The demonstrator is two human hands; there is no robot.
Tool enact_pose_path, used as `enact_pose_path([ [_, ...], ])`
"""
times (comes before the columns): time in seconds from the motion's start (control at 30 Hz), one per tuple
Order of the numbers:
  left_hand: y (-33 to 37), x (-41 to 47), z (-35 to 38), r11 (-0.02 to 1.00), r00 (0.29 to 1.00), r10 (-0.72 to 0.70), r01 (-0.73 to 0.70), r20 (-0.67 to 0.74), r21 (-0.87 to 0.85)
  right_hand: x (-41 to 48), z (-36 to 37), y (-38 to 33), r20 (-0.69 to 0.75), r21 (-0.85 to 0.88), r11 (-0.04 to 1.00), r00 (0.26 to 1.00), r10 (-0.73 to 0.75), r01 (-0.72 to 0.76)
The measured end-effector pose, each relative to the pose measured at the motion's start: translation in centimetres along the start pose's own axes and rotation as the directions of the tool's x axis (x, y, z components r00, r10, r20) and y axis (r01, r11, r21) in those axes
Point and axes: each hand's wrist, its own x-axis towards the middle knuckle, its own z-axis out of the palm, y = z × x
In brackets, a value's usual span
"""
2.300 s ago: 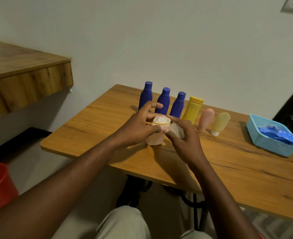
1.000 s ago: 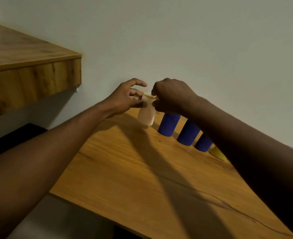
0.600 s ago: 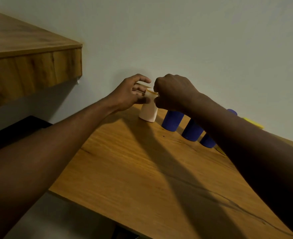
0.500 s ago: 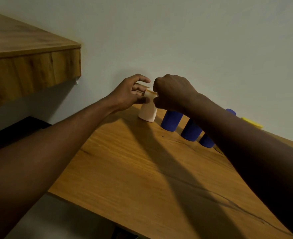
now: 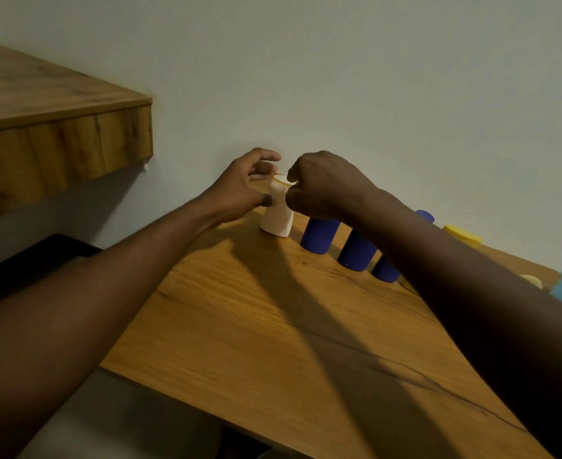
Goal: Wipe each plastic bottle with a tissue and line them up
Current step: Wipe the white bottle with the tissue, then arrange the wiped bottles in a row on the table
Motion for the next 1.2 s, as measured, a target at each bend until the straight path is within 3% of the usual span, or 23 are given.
enact_pose_path([
  [0.1,1.8,-1.3,0.2,0.996,0.998,0.041,-0.037,-0.05,0.077,-1.8,-0.8,0.0,0.011,0.056,0.998,1.0,-0.009,0.009],
  [0.33,7.6,-7.2,3.3,0.994,0.993,0.103,-0.102,-0.062,0.028,-8.7,-1.4,0.5,0.049,0.159,0.987,0.999,0.012,-0.02],
  [0.57,11.0,-11.6,9.6,0.998,0.983,-0.056,0.062,0.176,-0.028,-15.2,0.7,2.9,0.007,0.239,0.957,0.986,0.169,-0.166],
  [0.73,11.7,-13.5,14.2,0.987,0.955,-0.158,0.156,0.252,0.03,-19.7,3.4,5.6,-0.093,0.263,0.944,0.968,0.233,-0.202],
  [0.83,11.6,-15.0,16.4,0.977,0.933,-0.195,0.213,0.303,-0.028,-22.2,5.2,7.0,-0.17,0.292,0.929,0.943,0.285,-0.228],
  [1.0,11.6,-16.5,18.7,0.983,0.945,-0.174,0.185,0.277,-0.012,-25.4,7.5,8.8,-0.237,0.409,0.883,0.908,0.346,-0.23],
  [1.2,11.9,-17.2,20.9,0.987,0.967,-0.096,0.061,0.234,0.151,-27.4,9.3,10.0,-0.141,0.507,0.818,0.91,0.389,-0.271],
])
